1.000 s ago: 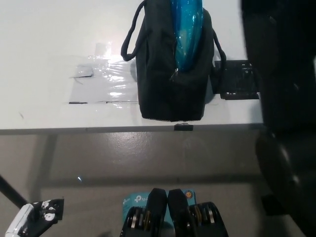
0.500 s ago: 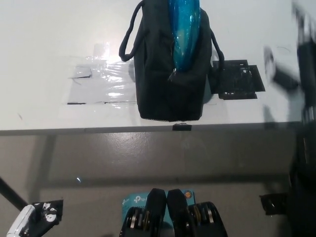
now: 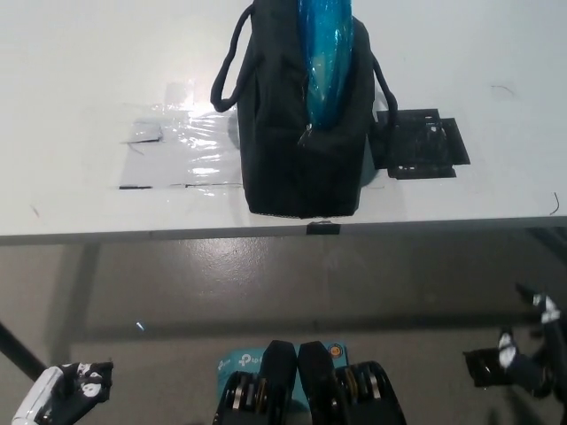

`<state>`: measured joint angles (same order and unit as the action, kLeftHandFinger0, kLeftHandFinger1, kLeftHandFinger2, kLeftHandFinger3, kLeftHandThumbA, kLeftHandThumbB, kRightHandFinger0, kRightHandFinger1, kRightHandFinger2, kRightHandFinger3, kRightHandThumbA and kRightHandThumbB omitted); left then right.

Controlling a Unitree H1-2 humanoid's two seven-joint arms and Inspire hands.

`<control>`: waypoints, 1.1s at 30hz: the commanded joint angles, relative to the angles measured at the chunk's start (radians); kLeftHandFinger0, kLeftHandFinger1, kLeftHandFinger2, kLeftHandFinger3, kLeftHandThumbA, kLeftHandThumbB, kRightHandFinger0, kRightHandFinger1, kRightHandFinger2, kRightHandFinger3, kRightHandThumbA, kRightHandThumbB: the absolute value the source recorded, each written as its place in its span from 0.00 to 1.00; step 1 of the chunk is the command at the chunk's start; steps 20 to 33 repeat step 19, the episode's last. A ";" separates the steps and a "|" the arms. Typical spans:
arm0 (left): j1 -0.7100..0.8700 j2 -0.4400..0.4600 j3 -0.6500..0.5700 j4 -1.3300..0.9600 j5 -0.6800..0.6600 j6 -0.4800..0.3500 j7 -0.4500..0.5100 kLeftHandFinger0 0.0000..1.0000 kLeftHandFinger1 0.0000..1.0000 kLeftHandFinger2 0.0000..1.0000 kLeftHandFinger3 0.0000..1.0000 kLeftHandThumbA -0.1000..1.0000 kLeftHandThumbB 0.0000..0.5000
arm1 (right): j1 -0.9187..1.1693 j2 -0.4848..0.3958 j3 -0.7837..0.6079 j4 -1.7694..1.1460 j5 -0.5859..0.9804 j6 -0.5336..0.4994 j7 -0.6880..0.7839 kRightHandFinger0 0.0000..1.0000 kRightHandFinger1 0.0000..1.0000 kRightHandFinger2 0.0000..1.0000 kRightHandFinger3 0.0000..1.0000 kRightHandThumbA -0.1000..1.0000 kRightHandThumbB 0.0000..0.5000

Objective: The robot uses its right hand to pick up a stack of plates kept in the middle of the desk and put it inside a bag kept next to it

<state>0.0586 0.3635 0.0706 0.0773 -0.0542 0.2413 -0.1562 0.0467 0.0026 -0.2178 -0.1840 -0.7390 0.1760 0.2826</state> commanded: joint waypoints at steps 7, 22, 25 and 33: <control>-0.015 0.031 0.027 -0.042 0.003 -0.040 -0.002 0.65 0.67 0.75 0.76 0.00 0.19 | 0.011 -0.053 -0.124 0.464 0.415 -0.646 -0.312 0.52 0.67 0.77 0.94 0.30 0.47; 0.016 0.028 0.032 -0.057 -0.001 -0.046 -0.003 0.65 0.68 0.78 0.76 0.00 0.19 | 0.043 -0.036 -0.154 0.457 0.397 -0.620 -0.343 0.47 0.59 0.73 0.94 0.43 0.55; 0.016 0.028 0.032 -0.057 -0.001 -0.046 -0.003 0.65 0.68 0.78 0.76 0.00 0.19 | 0.043 -0.036 -0.154 0.457 0.397 -0.620 -0.343 0.47 0.59 0.73 0.94 0.43 0.55; 0.016 0.028 0.032 -0.057 -0.001 -0.046 -0.003 0.65 0.68 0.78 0.76 0.00 0.19 | 0.043 -0.036 -0.154 0.457 0.397 -0.620 -0.343 0.47 0.59 0.73 0.94 0.43 0.55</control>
